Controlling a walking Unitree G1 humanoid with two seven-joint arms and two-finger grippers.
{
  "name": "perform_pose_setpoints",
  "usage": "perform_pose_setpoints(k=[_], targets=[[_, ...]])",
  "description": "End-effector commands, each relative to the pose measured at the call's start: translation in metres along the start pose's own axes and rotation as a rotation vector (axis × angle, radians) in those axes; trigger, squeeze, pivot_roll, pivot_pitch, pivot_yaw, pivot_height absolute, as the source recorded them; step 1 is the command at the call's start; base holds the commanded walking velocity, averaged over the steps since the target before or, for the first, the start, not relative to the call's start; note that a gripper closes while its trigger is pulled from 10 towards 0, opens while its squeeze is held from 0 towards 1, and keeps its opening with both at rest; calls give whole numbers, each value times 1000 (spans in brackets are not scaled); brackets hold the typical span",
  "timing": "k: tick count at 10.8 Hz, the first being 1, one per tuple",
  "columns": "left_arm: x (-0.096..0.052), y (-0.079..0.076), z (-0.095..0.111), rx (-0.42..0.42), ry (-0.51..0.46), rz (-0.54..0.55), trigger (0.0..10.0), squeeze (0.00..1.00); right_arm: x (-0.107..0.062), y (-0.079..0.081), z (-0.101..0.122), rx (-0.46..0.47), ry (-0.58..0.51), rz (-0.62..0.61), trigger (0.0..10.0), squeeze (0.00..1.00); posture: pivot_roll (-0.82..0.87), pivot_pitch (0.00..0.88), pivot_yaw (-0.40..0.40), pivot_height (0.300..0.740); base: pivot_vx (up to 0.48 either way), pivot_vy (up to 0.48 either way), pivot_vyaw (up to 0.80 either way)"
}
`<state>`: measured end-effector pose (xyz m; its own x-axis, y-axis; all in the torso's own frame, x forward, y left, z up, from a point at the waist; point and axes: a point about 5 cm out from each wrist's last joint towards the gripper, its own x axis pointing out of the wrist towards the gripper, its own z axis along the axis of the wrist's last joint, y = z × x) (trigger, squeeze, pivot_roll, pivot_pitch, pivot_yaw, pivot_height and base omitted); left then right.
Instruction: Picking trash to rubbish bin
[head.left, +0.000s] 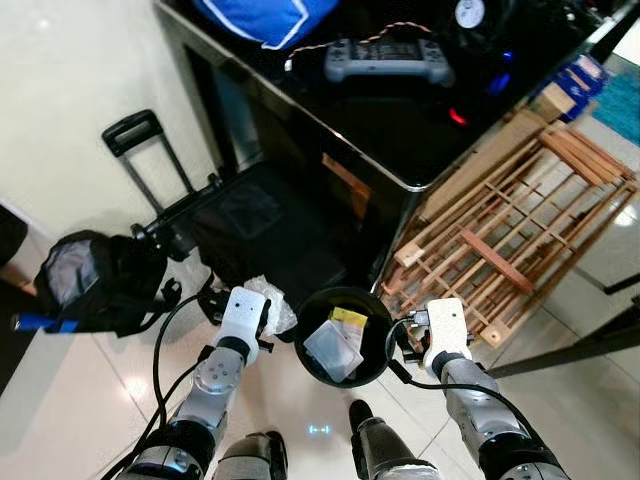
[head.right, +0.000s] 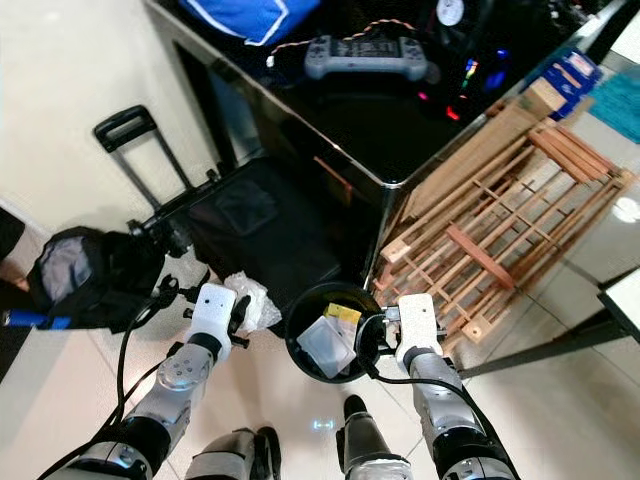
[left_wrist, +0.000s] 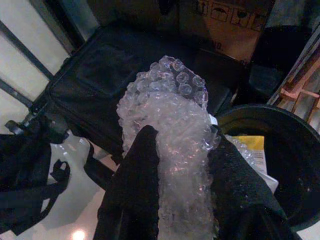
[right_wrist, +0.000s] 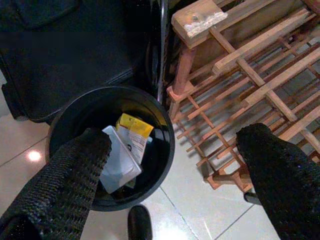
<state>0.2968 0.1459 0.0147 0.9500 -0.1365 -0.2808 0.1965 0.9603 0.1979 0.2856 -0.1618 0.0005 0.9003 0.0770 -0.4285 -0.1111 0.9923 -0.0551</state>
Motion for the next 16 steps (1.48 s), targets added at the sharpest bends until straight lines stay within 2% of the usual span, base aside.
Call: perform_pose_setpoints(k=[1,11,16], targets=[[-5,-1,-11,8,42,-1,10000,0,-2,1,-7,4,21,6,10000,0,4,261,29,740,0,0,-800],[-5,-1,-11,14,39,6,10000,0,-1,2,-5,8,11,14,10000,0,4,271,25,740,60,0,-797],[-5,-1,-13,14,49,0,10000,0,-1,4,-5,6,6,27,10000,0,2,274,26,740,0,0,0]])
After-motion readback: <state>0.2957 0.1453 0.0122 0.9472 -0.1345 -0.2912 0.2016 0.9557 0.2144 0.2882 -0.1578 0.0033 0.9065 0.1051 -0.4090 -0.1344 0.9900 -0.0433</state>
